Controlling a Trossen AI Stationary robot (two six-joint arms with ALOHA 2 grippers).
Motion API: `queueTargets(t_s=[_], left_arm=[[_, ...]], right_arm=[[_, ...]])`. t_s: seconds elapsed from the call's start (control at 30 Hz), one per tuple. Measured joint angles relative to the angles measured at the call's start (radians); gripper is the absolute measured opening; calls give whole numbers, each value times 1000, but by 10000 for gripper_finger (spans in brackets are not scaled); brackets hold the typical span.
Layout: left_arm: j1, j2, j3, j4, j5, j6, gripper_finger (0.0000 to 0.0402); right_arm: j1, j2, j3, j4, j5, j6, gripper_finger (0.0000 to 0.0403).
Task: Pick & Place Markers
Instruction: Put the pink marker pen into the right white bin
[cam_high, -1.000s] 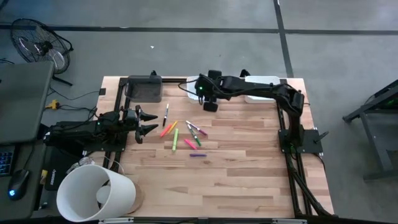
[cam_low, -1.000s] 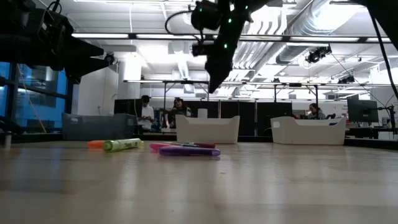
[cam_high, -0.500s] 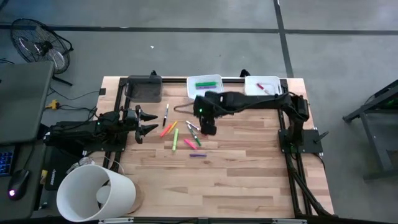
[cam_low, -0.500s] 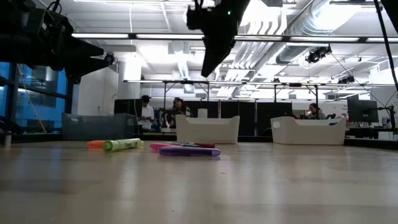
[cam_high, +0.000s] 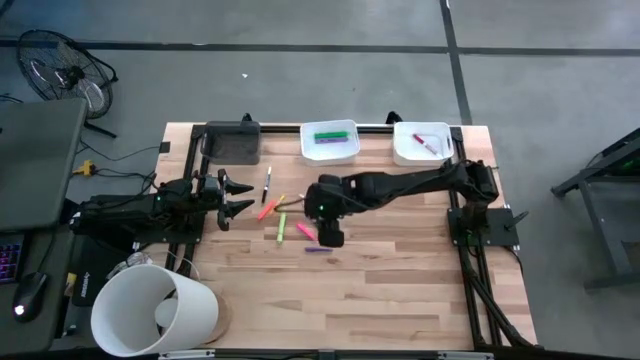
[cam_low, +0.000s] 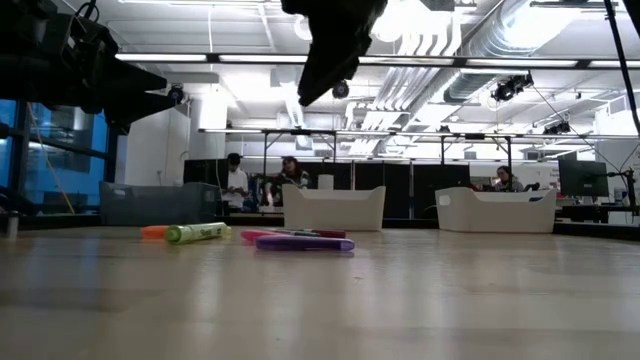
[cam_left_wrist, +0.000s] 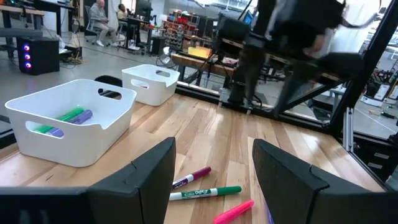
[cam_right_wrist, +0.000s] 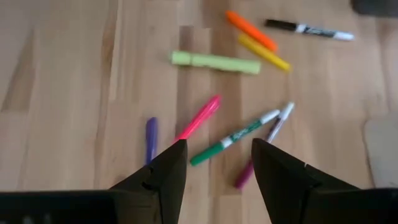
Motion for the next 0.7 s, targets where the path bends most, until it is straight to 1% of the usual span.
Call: queueTargets(t_s=[0.07, 0.2, 0.47, 0.7], left_arm=[[0, 0, 0, 0, 0, 0, 211], [0, 0, 0, 0, 0, 0, 211], [0, 0, 0, 0, 0, 0, 211], [0, 0, 0, 0, 0, 0, 211]], right_arm=[[9, 1, -19, -3, 3, 29, 170], [1, 1, -77, -4, 8, 150, 170], [-34, 2, -219, 55, 8, 173, 170], [-59, 2, -238, 86, 15, 247, 170]])
